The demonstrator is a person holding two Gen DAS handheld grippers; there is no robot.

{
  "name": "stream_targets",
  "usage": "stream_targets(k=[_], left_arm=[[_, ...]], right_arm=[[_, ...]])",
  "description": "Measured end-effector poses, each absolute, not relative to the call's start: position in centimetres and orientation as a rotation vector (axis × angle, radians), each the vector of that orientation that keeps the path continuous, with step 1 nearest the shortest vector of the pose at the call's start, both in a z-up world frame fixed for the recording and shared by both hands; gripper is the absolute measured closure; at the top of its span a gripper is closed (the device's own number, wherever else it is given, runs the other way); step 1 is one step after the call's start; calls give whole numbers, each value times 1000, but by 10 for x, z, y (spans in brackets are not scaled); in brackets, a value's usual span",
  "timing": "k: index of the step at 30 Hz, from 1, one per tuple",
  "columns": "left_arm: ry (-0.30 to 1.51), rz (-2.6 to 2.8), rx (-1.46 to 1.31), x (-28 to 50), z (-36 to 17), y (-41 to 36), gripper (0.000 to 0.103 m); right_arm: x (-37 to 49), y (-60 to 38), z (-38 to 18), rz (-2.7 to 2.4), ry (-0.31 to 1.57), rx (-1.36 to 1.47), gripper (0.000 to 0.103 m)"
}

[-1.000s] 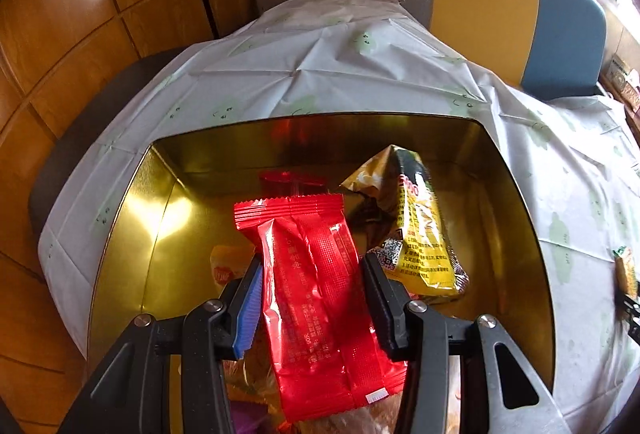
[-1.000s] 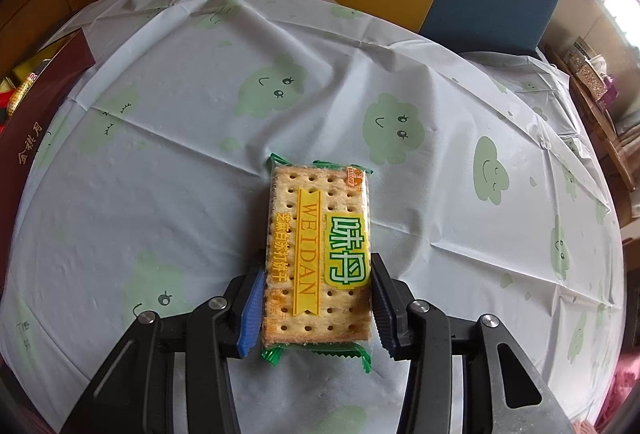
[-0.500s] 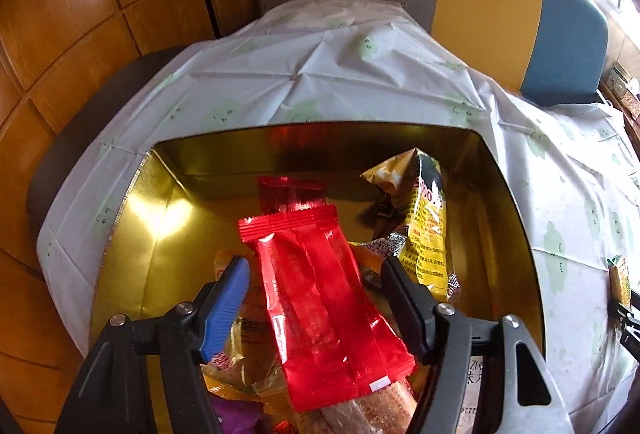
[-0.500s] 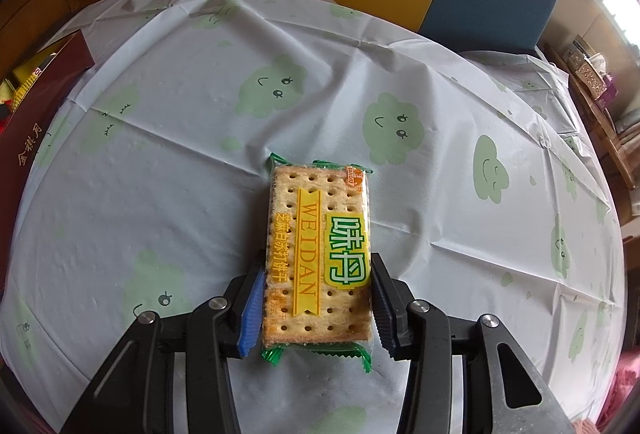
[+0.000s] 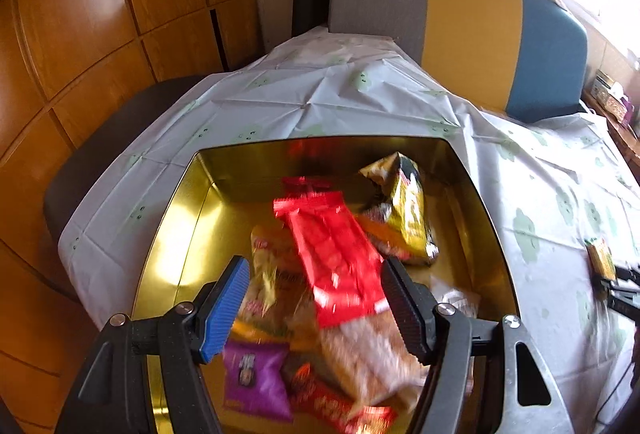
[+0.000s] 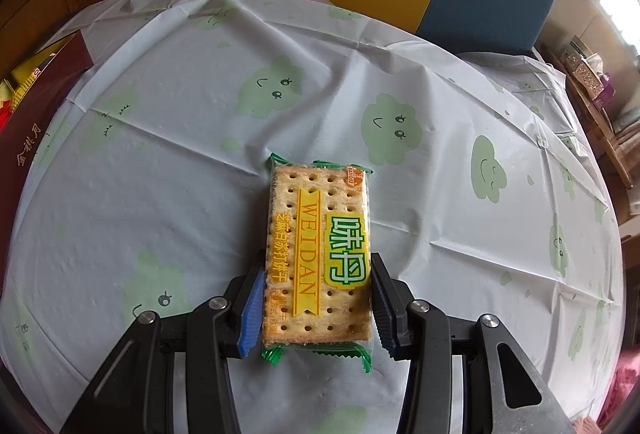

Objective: Organize snacks
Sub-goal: 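Lower the red packet into the tin and open the left tool, then carry the cracker pack over the tin with the right tool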

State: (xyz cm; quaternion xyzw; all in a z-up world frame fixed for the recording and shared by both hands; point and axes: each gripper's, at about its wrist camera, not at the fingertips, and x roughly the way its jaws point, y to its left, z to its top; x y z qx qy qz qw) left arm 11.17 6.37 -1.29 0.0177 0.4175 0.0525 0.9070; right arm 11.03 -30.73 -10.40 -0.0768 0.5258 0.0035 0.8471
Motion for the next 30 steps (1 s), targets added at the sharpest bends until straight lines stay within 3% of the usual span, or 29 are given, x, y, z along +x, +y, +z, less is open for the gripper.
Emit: stream_targets(k=[16, 30], left_arm=[[836, 147, 10, 58, -21, 98, 34], [812, 163, -20, 45, -16, 112, 34]], right_arm=[[110, -294, -91, -15, 1141, -126, 56], [92, -126, -8, 349, 943, -150, 56]])
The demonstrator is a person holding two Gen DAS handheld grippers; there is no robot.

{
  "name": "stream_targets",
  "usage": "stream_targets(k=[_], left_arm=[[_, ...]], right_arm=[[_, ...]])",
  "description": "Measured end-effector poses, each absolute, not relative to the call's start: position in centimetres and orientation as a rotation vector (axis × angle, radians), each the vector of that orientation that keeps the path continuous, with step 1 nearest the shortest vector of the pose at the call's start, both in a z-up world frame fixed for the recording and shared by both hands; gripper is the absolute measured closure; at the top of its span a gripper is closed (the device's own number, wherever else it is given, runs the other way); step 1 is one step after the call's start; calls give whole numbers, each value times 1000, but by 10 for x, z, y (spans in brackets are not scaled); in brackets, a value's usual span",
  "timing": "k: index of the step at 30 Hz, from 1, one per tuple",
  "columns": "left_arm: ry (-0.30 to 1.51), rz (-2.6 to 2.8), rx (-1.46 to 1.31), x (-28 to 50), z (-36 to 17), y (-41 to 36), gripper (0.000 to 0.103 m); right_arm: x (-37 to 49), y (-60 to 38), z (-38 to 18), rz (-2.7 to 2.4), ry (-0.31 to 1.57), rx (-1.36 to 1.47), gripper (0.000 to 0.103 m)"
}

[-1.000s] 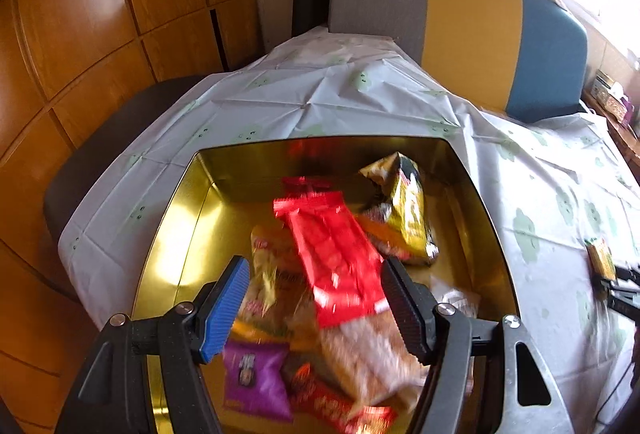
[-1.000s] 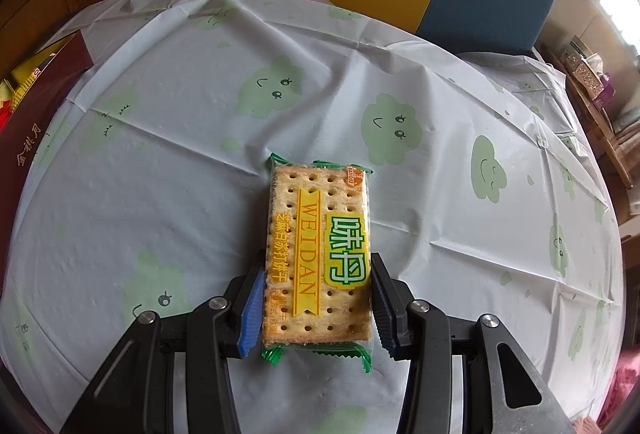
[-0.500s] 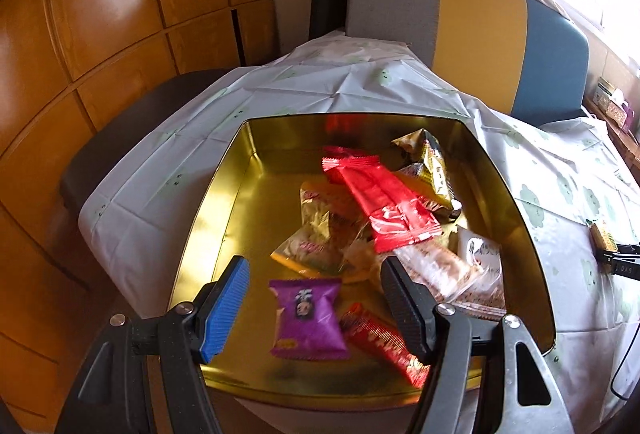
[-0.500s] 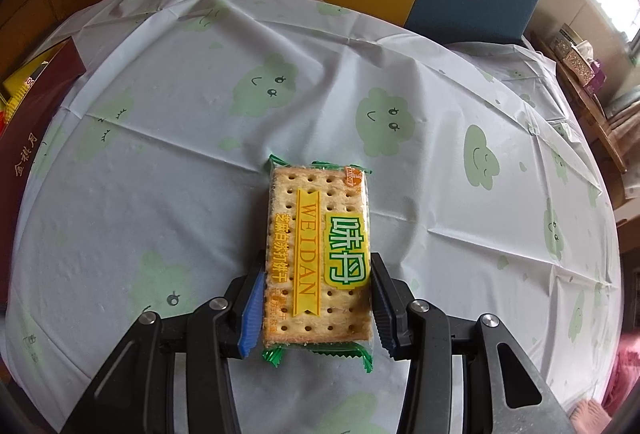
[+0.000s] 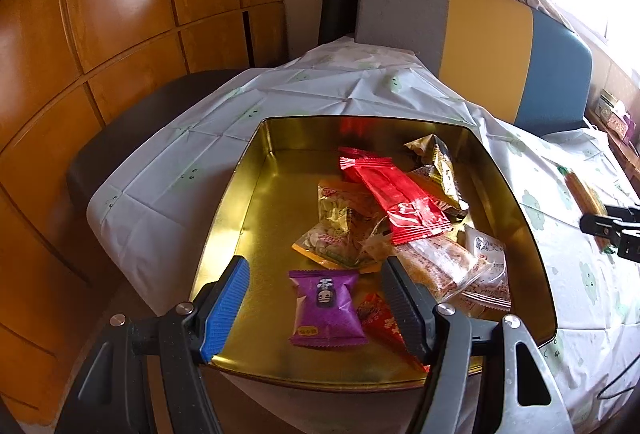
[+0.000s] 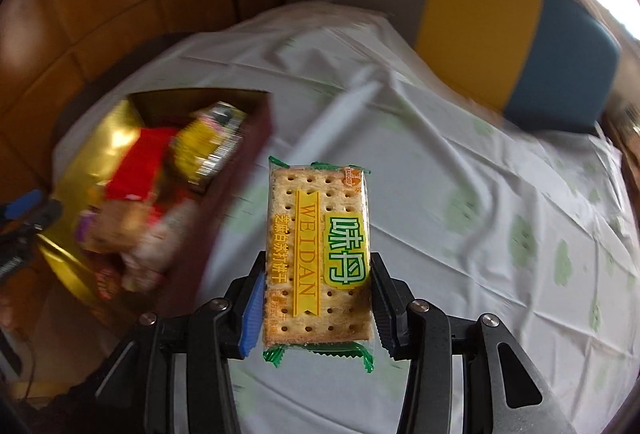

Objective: Organize snacks
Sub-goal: 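Carry the cracker pack over the tin with the right tool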

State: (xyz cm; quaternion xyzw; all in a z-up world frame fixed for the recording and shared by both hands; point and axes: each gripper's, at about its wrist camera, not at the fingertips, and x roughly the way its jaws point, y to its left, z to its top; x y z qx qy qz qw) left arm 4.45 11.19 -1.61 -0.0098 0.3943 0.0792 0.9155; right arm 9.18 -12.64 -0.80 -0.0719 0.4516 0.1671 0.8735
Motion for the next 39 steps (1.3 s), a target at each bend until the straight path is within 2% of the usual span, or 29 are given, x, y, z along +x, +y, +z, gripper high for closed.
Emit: stream_targets(k=[5, 11, 32, 33, 35, 36, 39], left_arm=[[806, 180, -39, 40, -15, 122, 34], [801, 205, -58, 35, -15, 135, 34], [815, 256, -110, 35, -21, 158, 34], [816, 259, -112, 36, -21, 159, 34], [817, 260, -116, 37, -22, 159, 34], [816, 259, -117, 37, -22, 159, 34], [815, 256, -114, 36, -22, 158, 34]], right_arm=[[88, -68, 2, 457, 918, -190, 56], [92, -26, -11, 494, 961, -211, 56], [120, 19, -56, 537, 1050, -159, 55], [119, 16, -55, 540, 1052, -145, 54], [118, 10, -51, 547, 1045, -108, 39], [115, 7, -48, 550, 1036, -87, 35], [107, -2, -38, 556, 1001, -59, 33]])
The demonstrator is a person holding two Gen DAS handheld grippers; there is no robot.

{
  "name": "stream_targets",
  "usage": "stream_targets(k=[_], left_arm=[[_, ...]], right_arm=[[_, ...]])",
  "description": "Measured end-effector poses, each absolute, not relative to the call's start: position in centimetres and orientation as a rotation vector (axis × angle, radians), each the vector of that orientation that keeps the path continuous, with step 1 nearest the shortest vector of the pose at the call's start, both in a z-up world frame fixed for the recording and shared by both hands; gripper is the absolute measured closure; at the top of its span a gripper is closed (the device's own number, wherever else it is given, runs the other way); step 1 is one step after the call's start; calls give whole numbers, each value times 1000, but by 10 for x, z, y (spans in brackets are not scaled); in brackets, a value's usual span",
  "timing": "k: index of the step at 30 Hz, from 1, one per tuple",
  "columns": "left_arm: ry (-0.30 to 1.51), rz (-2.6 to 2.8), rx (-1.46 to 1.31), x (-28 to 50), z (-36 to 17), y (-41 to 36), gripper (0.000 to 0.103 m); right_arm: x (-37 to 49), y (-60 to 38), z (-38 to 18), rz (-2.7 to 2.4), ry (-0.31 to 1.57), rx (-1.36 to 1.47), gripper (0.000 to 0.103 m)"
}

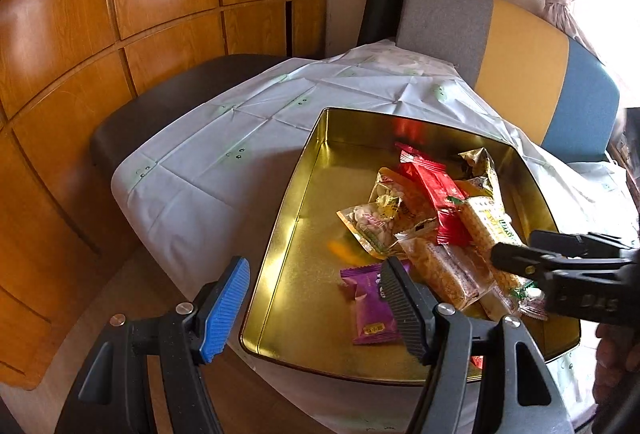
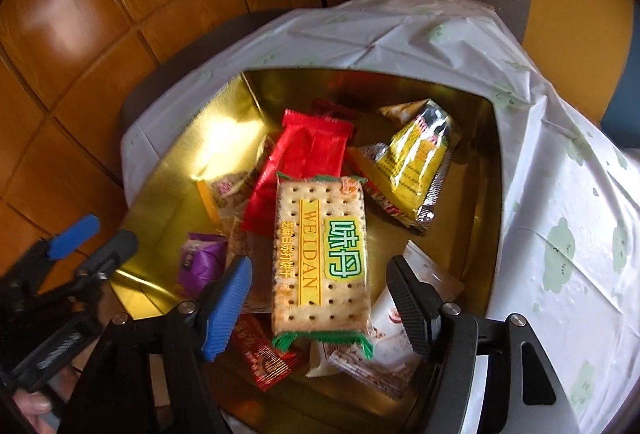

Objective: Organize snacks
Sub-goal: 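Carry the cracker pack over the tin with the right tool, then open the right tool to drop the cracker pack into the tin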

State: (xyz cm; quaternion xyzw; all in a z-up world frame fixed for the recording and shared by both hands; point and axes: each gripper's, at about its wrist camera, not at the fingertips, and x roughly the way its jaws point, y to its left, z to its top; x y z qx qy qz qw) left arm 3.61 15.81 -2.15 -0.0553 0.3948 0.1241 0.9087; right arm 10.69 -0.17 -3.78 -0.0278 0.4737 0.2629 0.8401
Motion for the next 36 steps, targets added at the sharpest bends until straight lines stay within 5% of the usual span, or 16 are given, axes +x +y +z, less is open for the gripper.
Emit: stream_targets(k=[2, 4, 6, 16, 36], left_arm=[[813, 258, -112, 36, -21, 158, 34], [810, 260, -110, 35, -20, 156, 34], [805, 262, -105, 34, -19, 154, 34], [753, 262, -84, 26, -4, 142, 34], [641, 284, -38, 1, 16, 109, 32]], right_arm=[[101, -3, -34, 549, 977, -76, 37], [96, -1, -34, 543, 969, -111, 54], [96, 2, -40, 546, 982, -132, 61], [95, -13, -37, 504, 974, -80, 60], [33, -60, -14, 337, 780, 18, 37]])
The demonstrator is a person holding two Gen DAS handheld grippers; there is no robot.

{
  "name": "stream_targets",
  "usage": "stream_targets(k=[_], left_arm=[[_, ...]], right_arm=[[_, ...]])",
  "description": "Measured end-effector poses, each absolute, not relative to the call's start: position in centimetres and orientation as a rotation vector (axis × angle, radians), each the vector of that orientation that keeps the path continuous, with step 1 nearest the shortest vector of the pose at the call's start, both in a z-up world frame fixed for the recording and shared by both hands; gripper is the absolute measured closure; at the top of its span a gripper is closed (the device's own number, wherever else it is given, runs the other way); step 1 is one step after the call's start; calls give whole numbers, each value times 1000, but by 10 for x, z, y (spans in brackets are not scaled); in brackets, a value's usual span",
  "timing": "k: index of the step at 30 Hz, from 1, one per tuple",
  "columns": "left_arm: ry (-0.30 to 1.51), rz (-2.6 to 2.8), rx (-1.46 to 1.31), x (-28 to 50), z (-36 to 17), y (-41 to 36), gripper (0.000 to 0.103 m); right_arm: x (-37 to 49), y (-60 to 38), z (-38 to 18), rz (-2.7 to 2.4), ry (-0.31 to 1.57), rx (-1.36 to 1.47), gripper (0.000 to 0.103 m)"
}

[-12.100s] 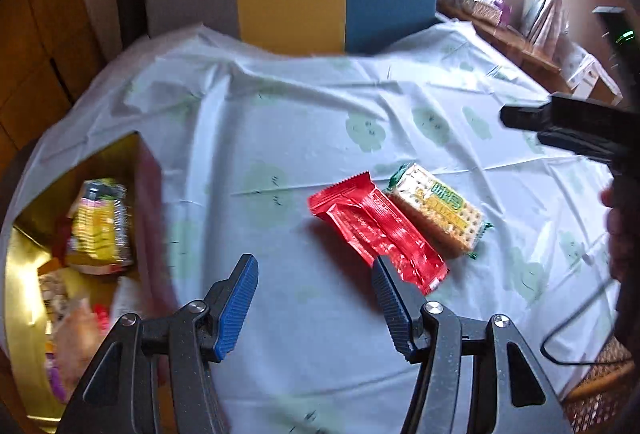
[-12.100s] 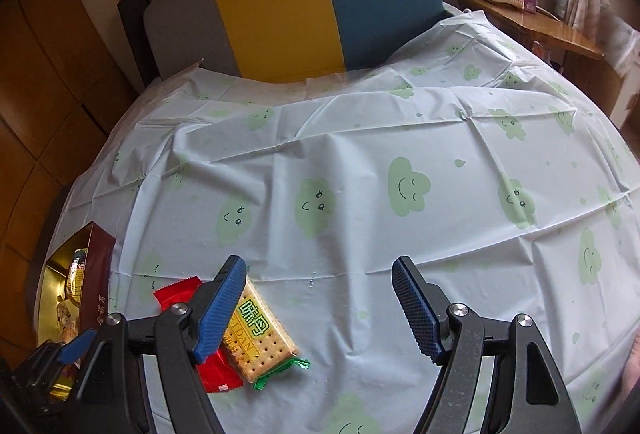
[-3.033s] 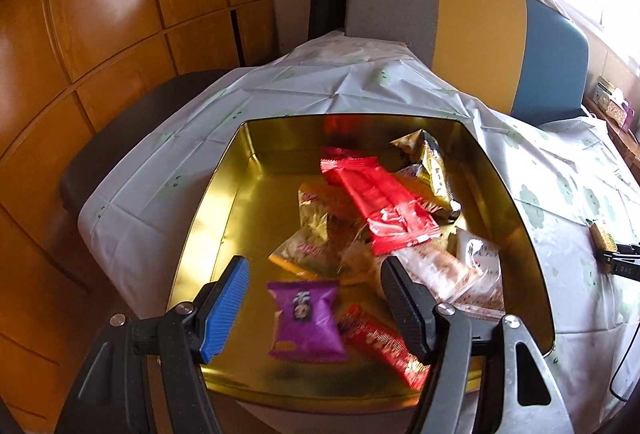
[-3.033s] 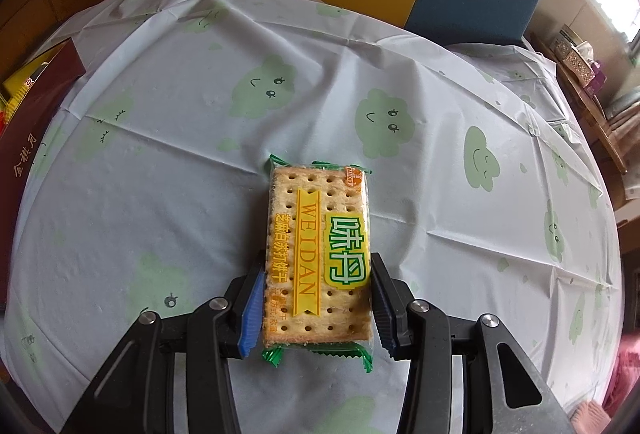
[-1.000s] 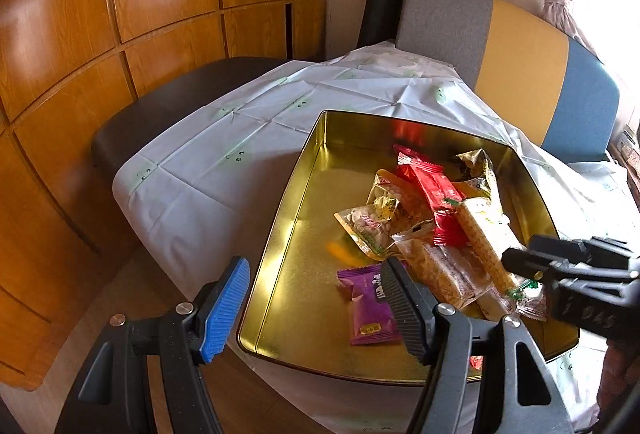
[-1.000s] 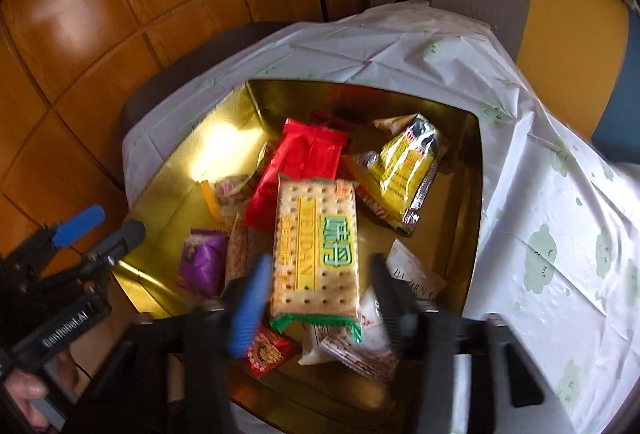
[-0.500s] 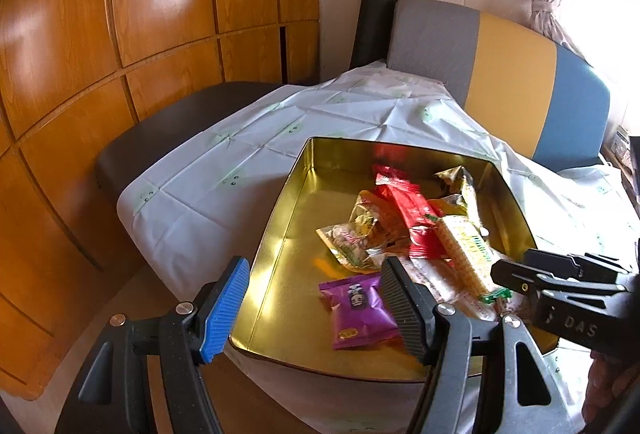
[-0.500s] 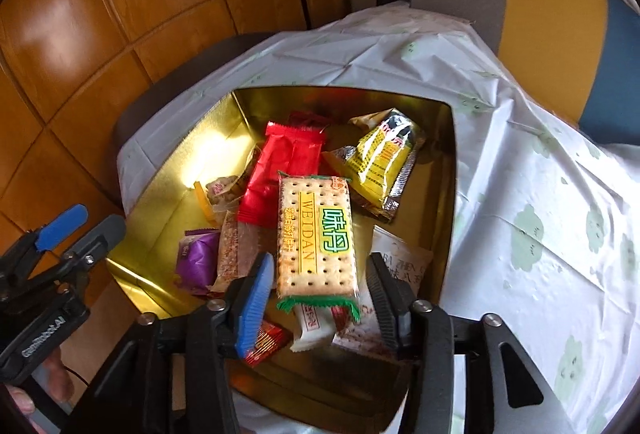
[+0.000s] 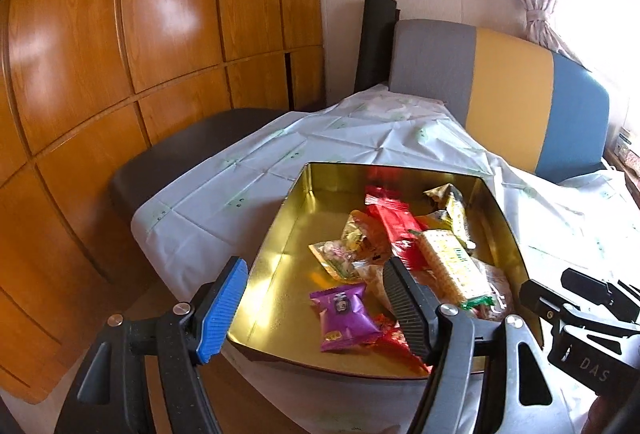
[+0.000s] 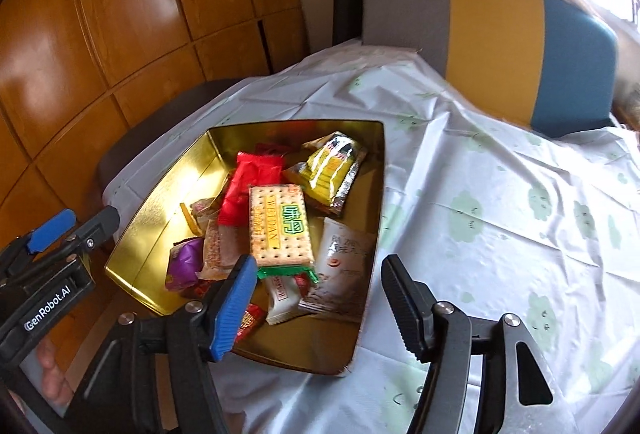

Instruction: Organize snacks

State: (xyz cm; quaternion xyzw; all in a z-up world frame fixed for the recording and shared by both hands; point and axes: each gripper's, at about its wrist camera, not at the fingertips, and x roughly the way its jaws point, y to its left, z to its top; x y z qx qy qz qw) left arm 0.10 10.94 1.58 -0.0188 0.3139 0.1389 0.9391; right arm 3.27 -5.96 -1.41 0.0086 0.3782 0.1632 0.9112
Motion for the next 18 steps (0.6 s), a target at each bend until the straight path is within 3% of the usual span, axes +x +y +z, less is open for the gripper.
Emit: stream_targets(k=[18], left_arm=[[614, 281, -30, -5, 20, 106, 32]], right_arm=[[24, -63, -9, 307, 737, 9, 31]])
